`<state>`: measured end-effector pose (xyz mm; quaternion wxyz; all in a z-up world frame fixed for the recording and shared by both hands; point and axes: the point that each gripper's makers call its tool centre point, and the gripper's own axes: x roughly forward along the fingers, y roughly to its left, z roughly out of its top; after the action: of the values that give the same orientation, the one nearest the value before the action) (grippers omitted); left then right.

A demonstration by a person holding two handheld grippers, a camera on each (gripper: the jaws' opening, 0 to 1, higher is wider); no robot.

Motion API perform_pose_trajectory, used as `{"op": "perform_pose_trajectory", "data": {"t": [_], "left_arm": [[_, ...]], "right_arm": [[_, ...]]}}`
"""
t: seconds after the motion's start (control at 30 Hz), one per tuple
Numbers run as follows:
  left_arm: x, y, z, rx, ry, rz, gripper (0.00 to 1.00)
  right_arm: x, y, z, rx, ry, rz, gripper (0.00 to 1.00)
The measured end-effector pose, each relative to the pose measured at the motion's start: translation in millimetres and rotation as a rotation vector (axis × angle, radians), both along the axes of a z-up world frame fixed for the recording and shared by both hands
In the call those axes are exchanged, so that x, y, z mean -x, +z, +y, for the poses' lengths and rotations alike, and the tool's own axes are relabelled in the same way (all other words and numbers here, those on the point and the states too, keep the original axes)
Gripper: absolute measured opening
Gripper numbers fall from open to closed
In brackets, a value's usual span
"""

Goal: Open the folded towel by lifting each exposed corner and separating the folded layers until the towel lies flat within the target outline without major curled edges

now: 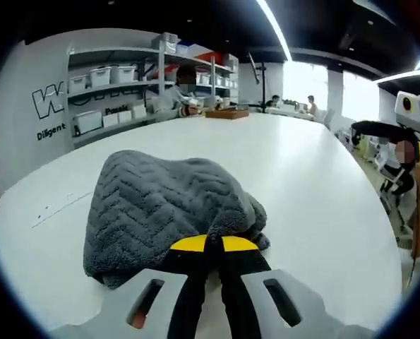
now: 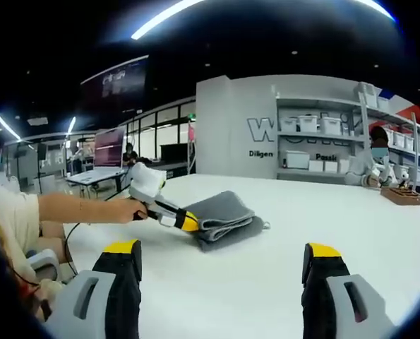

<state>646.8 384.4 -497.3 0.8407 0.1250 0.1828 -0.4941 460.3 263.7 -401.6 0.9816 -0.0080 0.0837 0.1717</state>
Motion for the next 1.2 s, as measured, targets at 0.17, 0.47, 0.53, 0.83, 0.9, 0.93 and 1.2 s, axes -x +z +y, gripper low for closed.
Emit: {"op": "perform_pose_trajectory", "data": {"t": [0.17, 0.47, 0.53, 0.83, 0.9, 0.93, 1.2], "left_arm": [[3.3, -0.3, 11.6, 0.006, -0.003, -0.018, 0.04], [5.6, 0.8, 36.7, 0.02, 0.008, 0.001, 0.04], [5.3, 0.9, 43.3, 0.022, 0.013, 0.006, 0.04], [3.8, 2.6, 75.2, 0.043, 0.048, 0.025, 0.04], [2.4, 4.4, 82.7, 0.05, 0.057, 0.021, 0.04], [1.0, 4.2, 89.4, 0.039, 0.066, 0.007, 0.04], [5.3, 5.1, 124.6, 0.024, 0.098, -0.022, 0.04]], "right_arm": [[-1.8, -7.7, 0.0, 0.017, -0.008, 0.03, 0.96], [-6.1, -23.0, 4.7, 0.065, -0.011, 0.084, 0.99], [-7.7, -26.0, 6.8, 0.077, -0.008, 0.094, 0.99], [-9.9, -38.5, 23.6, 0.121, 0.038, 0.135, 0.99], [-9.7, -42.0, 26.8, 0.138, 0.048, 0.146, 1.0], [-9.8, -44.7, 28.5, 0.151, 0.051, 0.157, 1.0], [-10.8, -47.2, 32.3, 0.164, 0.054, 0.164, 1.0]]}}
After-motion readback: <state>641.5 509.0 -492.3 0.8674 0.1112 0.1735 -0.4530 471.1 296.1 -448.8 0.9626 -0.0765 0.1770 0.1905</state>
